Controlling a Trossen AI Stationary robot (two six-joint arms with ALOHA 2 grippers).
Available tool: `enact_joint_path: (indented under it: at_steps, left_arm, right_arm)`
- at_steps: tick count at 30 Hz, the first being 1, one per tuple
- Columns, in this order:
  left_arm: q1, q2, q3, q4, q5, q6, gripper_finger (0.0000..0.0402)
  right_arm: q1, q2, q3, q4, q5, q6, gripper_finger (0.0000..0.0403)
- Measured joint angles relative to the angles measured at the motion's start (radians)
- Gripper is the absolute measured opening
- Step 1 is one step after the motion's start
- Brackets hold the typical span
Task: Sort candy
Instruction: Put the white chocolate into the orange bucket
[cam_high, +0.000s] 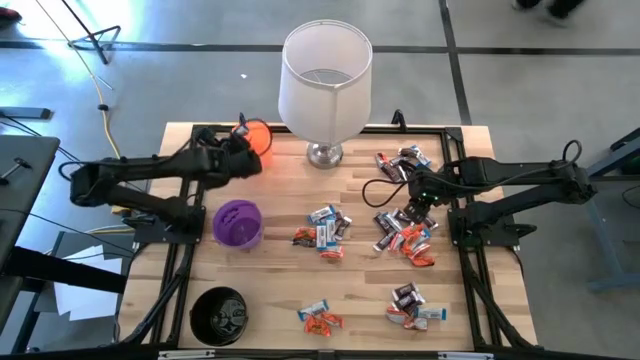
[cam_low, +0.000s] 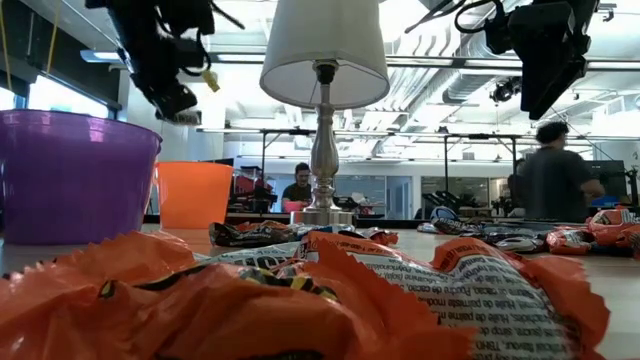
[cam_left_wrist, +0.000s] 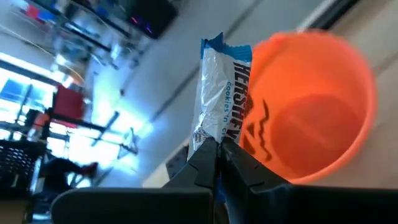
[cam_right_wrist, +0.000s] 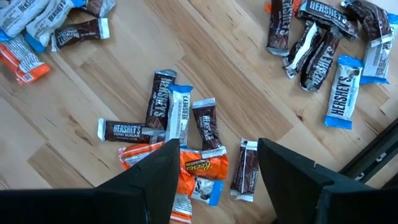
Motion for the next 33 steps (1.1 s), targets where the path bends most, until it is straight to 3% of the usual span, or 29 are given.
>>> enact_joint_path:
  at_steps: [7, 10, 15, 21, 29, 31, 33]
  left_arm:
    - [0.17, 0.008, 0.0, 0.215, 0.31, 0.268, 0.0]
    - [0.223, 0.007, 0.0, 0.284, 0.397, 0.32, 0.0]
    - [0.302, 0.007, 0.0, 0.287, 0.424, 0.325, 0.0002]
    - [0.365, 0.007, 0.0, 0.281, 0.591, 0.329, 0.0027]
    - [0.375, 0.007, 0.0, 0.284, 0.615, 0.317, 0.0072]
    - [0.359, 0.006, 0.0, 0.283, 0.713, 0.254, 0.0078]
    - [0.329, 0.006, 0.0, 0.289, 0.879, 0.211, 0.008]
  right_arm:
    - [0.0, 0.0, 0.0, 0.007, 0.014, -0.008, 0.0211]
    - [0.0, 0.0, 0.0, 0.006, 0.014, -0.008, 0.0211]
    - [0.0, 0.0, 0.0, 0.006, 0.014, -0.008, 0.0211]
    - [0.0, 0.0, 0.0, 0.006, 0.013, -0.018, 0.0211]
    - [0.0, 0.0, 0.0, 0.006, 0.013, -0.018, 0.0211]
    - [0.0, 0.0, 0.0, 0.006, 0.013, -0.014, 0.0211]
    - [0.0, 0.0, 0.0, 0.006, 0.002, -0.008, 0.0211]
